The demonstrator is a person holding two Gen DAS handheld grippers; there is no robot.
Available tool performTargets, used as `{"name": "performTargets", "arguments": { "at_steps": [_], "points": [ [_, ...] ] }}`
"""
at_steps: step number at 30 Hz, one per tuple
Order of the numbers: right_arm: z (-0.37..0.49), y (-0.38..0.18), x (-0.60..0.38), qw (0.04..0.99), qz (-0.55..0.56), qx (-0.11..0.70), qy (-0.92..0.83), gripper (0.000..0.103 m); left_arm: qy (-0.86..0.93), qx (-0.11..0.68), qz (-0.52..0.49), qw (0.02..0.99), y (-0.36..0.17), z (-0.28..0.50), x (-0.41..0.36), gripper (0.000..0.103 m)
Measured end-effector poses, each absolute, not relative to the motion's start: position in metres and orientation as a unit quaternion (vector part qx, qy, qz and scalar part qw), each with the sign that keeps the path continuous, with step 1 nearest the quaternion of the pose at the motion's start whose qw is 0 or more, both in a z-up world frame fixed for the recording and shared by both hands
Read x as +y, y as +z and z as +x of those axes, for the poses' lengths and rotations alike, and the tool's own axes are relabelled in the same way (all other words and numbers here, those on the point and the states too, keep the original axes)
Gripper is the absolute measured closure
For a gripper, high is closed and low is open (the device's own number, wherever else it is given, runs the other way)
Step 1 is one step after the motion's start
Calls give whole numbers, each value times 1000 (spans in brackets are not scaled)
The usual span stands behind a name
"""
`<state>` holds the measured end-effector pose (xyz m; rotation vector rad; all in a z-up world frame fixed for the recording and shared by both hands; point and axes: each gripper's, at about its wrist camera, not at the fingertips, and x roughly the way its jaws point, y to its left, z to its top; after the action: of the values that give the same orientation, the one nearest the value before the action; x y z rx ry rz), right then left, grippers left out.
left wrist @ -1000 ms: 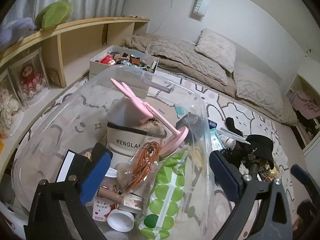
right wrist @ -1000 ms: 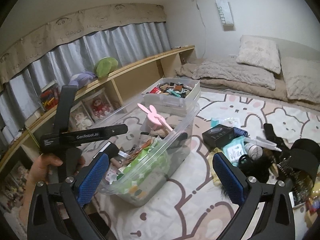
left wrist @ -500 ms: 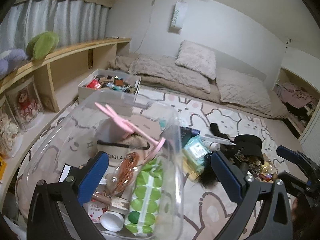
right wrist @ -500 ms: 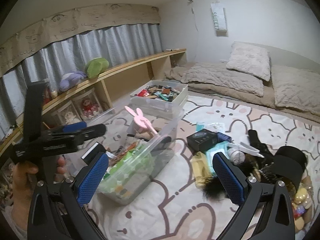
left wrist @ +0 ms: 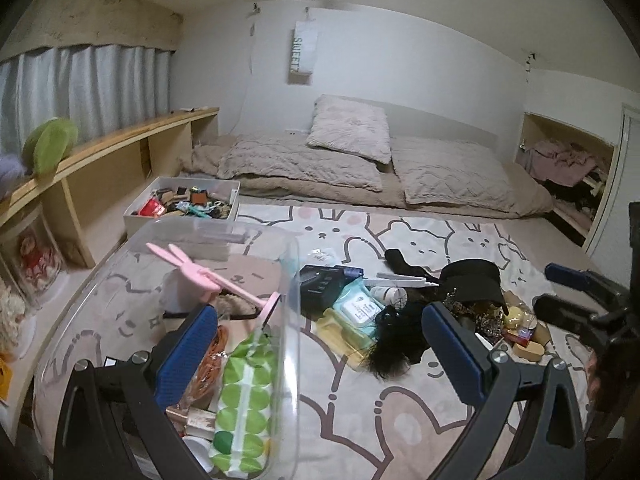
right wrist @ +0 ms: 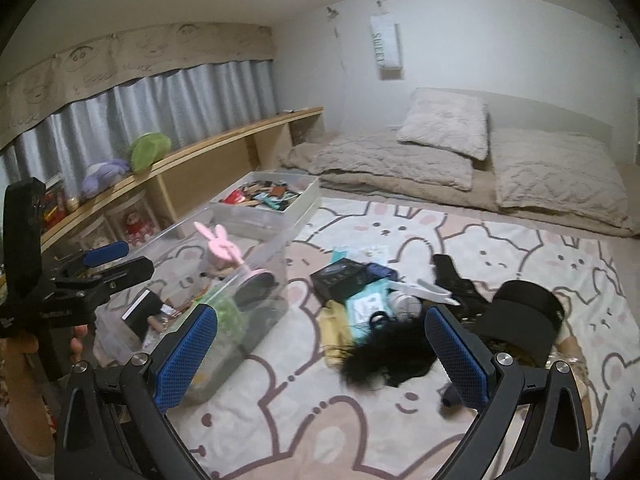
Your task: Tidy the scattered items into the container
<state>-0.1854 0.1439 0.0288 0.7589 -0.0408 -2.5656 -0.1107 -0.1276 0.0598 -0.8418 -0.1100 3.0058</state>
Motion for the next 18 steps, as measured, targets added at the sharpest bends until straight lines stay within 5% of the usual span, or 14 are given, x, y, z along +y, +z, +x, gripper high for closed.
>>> {"name": "performTargets", "arguments": {
  "at_steps": [18],
  "points": [
    [-168, 20, 201, 150, 232, 9, -961, 0, 962, -6, -268, 42, 47, -128, -80, 0]
  ]
}}
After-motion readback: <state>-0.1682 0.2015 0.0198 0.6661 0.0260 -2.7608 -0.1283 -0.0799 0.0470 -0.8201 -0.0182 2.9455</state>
